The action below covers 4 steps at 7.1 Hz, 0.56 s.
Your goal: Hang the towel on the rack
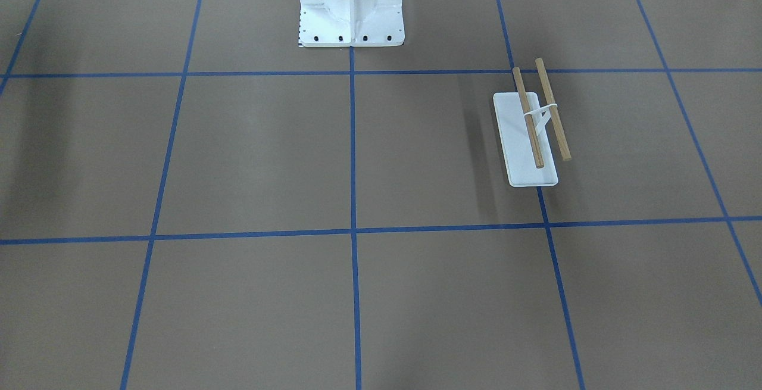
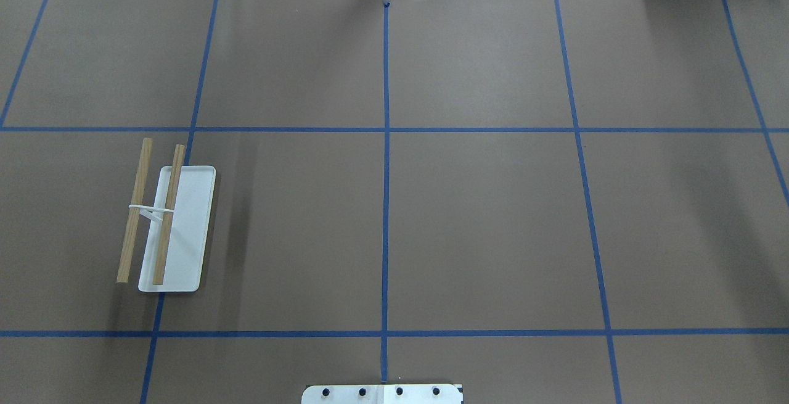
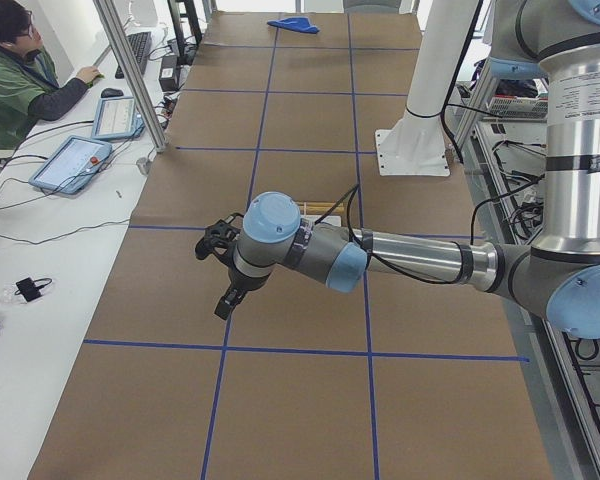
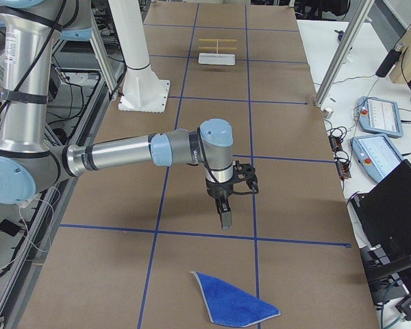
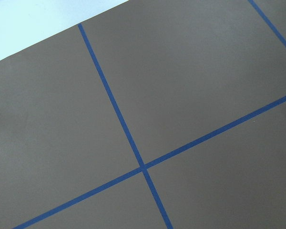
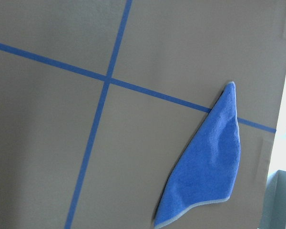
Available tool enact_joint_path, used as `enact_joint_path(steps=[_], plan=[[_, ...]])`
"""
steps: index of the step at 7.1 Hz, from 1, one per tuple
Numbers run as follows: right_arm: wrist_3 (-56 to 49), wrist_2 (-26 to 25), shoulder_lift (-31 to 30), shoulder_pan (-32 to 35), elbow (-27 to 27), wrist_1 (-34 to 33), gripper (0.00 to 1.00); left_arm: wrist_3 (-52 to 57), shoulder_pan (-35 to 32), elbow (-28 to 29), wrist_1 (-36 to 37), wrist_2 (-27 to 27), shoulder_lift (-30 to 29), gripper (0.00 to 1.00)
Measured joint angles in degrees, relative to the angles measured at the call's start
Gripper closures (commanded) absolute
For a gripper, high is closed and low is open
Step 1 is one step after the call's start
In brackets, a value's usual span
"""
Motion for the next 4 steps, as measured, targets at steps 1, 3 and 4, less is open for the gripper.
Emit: enact_joint_path(steps=[1, 3, 4], plan=[[0.1, -0.8, 0.7, -0.6, -7.3, 7.6, 0.00, 0.0, 0.0, 0.0, 0.0, 0.0, 0.0, 0.01], [0.1, -0.9, 2.2, -0.9, -19.7, 20.0, 0.00, 0.0, 0.0, 0.0, -0.1, 0.0, -0.1, 0.01], [0.1, -0.9, 2.5, -1.0, -23.2, 23.2, 0.00, 0.1, 0.0, 0.0, -0.1, 0.0, -0.1, 0.01]])
